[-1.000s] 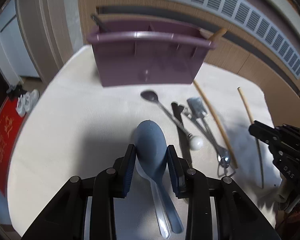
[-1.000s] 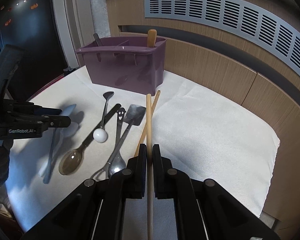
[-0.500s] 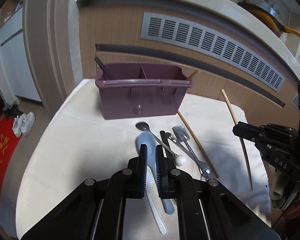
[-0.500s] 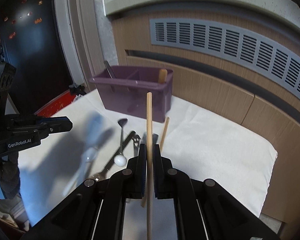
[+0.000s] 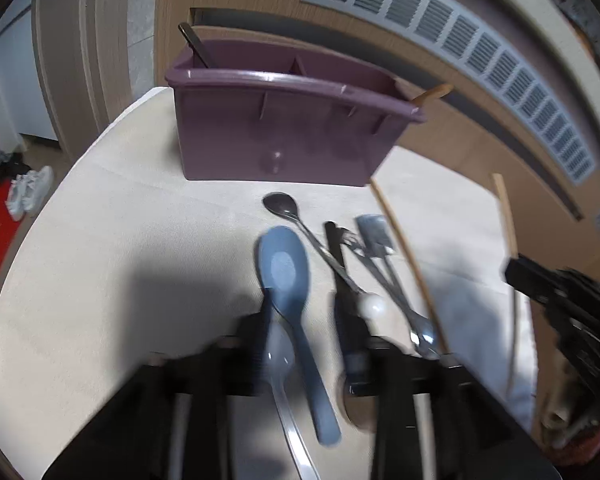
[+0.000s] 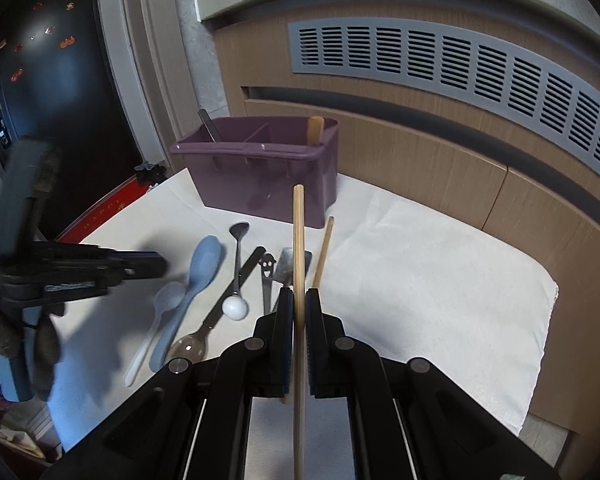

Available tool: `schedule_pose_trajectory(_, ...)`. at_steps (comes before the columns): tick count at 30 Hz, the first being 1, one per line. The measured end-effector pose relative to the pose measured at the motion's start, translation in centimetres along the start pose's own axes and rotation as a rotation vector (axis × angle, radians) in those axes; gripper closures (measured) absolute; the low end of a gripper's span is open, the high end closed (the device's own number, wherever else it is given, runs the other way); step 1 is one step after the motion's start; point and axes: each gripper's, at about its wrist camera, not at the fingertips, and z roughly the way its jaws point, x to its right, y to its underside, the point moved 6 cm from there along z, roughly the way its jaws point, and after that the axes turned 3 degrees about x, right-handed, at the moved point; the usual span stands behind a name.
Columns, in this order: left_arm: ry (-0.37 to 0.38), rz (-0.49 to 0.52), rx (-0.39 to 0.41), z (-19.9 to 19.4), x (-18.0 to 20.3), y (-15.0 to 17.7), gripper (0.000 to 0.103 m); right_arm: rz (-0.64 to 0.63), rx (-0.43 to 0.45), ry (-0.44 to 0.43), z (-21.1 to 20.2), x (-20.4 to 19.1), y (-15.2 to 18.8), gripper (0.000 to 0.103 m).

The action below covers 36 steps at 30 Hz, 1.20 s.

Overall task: Organize utensils
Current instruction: 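Close the left tool on the blue plastic spoon handle and lift it, then lower the blue spoon into the caddy with the left tool while the right tool holds the chopstick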

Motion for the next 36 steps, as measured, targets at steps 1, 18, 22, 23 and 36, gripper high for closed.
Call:
schedule_pose_trajectory(1,-0.005,-0.003,-0.004,0.5,0.1,0.0,0.045,0.000,0.002,0.003,0.0,0.2,0.2,0.097)
schedule_pose_trajectory(18,-0.191,0.034,-0.033,5.1,0.3,-0.7,0.043,0.066,0.015,-0.019,1.6,1.8,1.0,0.097)
schedule_pose_trajectory(22,-0.084,-0.067,-0.020,4.0,-0.8,-0.8,0.068,0.061,0.031,-0.014,1.2,1.3,0.4,0.097)
schedule_pose_trajectory(23,-0.046,-0.097,-0.002,3.3,-1.3,-0.9,0.068,0.055,0.039,-0.012,1.0,1.1,0.2,0.097)
schedule_pose_trajectory(36,0.027,0.001,0.552,-15.1,-0.9,-11.8,0.068,0.000,0.261,-0.006,-4.0,-0.9,-7.7,0.097)
